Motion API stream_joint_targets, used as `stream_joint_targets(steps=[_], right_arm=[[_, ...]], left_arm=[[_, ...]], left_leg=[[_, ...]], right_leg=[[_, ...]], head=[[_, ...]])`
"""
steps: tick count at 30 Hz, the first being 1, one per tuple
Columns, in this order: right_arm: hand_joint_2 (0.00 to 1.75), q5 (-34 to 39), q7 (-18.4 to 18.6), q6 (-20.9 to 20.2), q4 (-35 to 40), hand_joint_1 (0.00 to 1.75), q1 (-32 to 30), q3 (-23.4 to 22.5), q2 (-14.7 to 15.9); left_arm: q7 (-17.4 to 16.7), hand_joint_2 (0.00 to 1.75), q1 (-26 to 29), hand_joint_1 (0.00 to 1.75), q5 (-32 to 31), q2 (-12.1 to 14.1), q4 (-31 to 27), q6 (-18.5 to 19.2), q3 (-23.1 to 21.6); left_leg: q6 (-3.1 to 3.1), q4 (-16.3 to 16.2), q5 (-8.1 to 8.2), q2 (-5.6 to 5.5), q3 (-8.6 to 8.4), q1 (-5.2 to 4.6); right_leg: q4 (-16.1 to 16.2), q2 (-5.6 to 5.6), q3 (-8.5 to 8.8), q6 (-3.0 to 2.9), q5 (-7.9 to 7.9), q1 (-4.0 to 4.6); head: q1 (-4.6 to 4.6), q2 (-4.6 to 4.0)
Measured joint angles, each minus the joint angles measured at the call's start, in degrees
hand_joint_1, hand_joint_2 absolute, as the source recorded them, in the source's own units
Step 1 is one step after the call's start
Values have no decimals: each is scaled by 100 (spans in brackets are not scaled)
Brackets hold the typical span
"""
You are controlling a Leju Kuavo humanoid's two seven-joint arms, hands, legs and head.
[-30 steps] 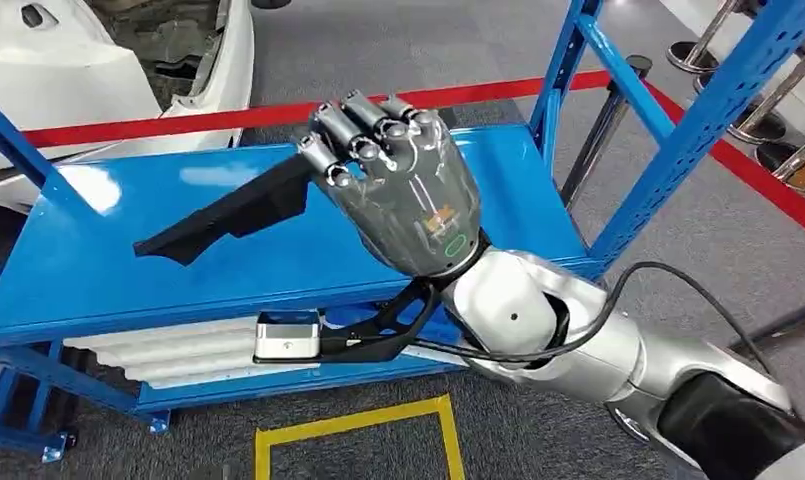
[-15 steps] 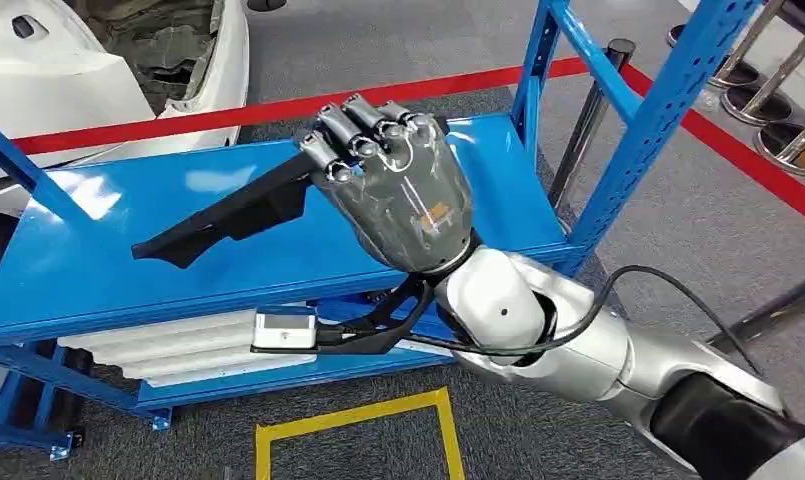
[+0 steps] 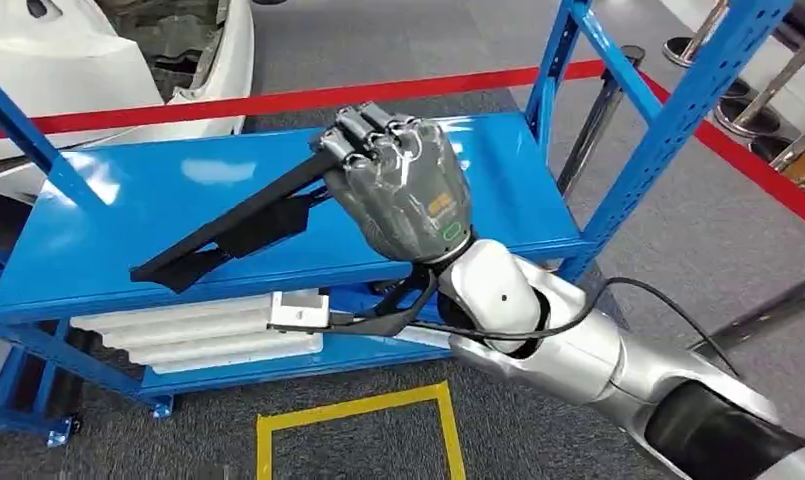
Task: Take the parts from the cabinet and place them on the table.
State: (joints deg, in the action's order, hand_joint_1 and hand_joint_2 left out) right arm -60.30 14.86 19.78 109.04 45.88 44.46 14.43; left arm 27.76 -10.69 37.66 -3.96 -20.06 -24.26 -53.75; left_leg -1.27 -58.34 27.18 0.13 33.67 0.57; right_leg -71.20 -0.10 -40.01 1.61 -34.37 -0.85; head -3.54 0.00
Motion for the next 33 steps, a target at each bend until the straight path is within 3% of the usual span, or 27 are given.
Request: stream_joint_targets(steps=[1,2,3,4,6,7,10,11,13,16,17,18,19,21,22,23,26,27,29,30,31,32,33], right_arm=[[175,-41,-4,-2,-7,175,-20,0,0],[175,-76,-4,-6,-15,175,-35,0,0],[175,-105,-9,-9,-26,175,-39,0,0],[175,-149,-9,-18,-33,175,-35,-2,0],[175,-280,-9,-70,-33,175,16,-2,0],[175,-328,-7,-101,-33,175,58,-2,-2],[175,-461,2,-210,-33,175,141,-2,-9],[175,-518,4,-241,-33,175,174,-2,-9],[175,-629,13,-302,-33,175,293,13,-17],[175,-748,13,-341,-33,175,433,28,-39],[175,-780,13,-356,-33,175,457,35,-48],[175,-806,13,-363,-33,175,478,48,-52],[175,-815,13,-365,-33,175,517,68,-57],[175,-822,7,-367,-31,175,600,85,-79],[175,-822,7,-374,-31,175,642,92,-90],[175,-822,-2,-385,-31,175,690,109,-101],[175,-813,-13,-393,-31,175,761,142,-151],[175,-806,-17,-393,-31,175,785,155,-160],[175,-789,-24,-393,-31,175,822,173,-168],[175,-787,-24,-393,-31,175,825,177,-175],[175,-787,-24,-400,-31,175,822,190,-186],[175,-787,-24,-400,-31,175,821,212,-192],[175,-787,-24,-402,-31,175,820,227,-195]], left_arm=[[0,175,3,0,-7,0,2,2,0],[0,175,3,0,-11,0,2,2,0],[0,175,3,0,-13,0,0,2,0],[0,175,3,0,-24,0,0,4,0],[0,175,-1,0,-46,-2,0,11,0],[0,175,-10,0,-50,-2,0,15,0],[0,175,-9,0,-61,-2,0,26,0],[0,175,-10,0,-72,0,0,26,0],[2,175,-13,0,-81,0,0,26,0],[2,175,-8,0,-79,0,2,26,0],[2,175,-1,0,-79,0,2,26,0],[2,175,4,0,-79,0,2,28,0],[2,175,6,0,-76,0,2,26,0],[11,175,1,0,-61,0,2,26,0],[11,175,-3,0,-59,0,2,26,0],[18,175,-2,0,-57,0,2,26,0],[28,175,27,0,-46,0,4,17,2],[31,175,22,0,-46,-2,4,17,2],[44,175,9,0,-46,-2,4,18,2],[46,175,11,0,-46,-2,4,18,2],[46,175,15,0,-46,-2,4,18,2],[46,175,16,0,-46,-2,4,18,2],[46,175,16,0,-46,-2,4,18,2]], left_leg=[[-13,-4,-12,5,25,-12],[-11,-13,-20,5,42,-15],[-7,-23,-25,5,54,-16],[-6,-39,-26,2,59,-15],[11,-84,-16,-1,65,-12],[51,-101,-18,0,107,-38],[144,-110,-75,-2,163,-43],[174,-109,-92,-5,168,-50],[254,-328,156,-14,233,-27],[335,-1599,841,-14,718,7],[349,-1869,903,-14,805,8],[350,-1842,840,-14,763,12],[343,-1562,666,-14,586,17],[313,-516,181,-14,16,25],[278,-160,179,-26,-113,30],[262,-78,159,-32,-127,-11],[180,-97,127,-44,-67,-26],[113,-19,79,-29,-75,18],[28,3,22,-15,-47,22],[7,2,8,-8,-23,18],[-2,1,-1,-4,-3,12],[-6,-4,-15,-3,20,6],[-1,-11,-25,-4,36,6]], right_leg=[[-462,0,-178,11,-178,0],[-624,-1,-230,16,-191,0],[-507,0,-146,10,-74,1],[-140,-1,75,-8,138,0],[888,-3,626,-48,587,0],[1076,-1,707,-66,494,22],[1133,17,638,-115,545,50],[1158,17,631,-163,578,30],[1206,-7,624,-238,637,-5],[1197,-24,568,-284,670,5],[1187,-26,551,-278,678,5],[1179,-26,544,-274,681,4],[1173,-26,542,-269,684,2],[1154,-21,550,-257,685,0],[1150,-20,534,-234,692,1],[1120,-7,495,-190,703,34],[1160,-10,473,-93,765,19],[1140,-4,454,-69,728,28],[759,-2,317,-31,384,9],[249,-2,120,-8,98,5],[-171,-2,-46,8,-92,5],[-534,-2,-184,22,-209,2],[-608,-2,-192,28,-172,0]], head=[[-2,0],[-4,0],[-9,0],[-15,0],[-39,0],[-39,0],[-20,0],[-9,0],[22,0],[74,0],[74,0],[81,0],[85,0],[94,0],[98,0],[98,0],[92,0],[96,0],[37,0],[15,0],[7,0],[4,0],[2,0]])
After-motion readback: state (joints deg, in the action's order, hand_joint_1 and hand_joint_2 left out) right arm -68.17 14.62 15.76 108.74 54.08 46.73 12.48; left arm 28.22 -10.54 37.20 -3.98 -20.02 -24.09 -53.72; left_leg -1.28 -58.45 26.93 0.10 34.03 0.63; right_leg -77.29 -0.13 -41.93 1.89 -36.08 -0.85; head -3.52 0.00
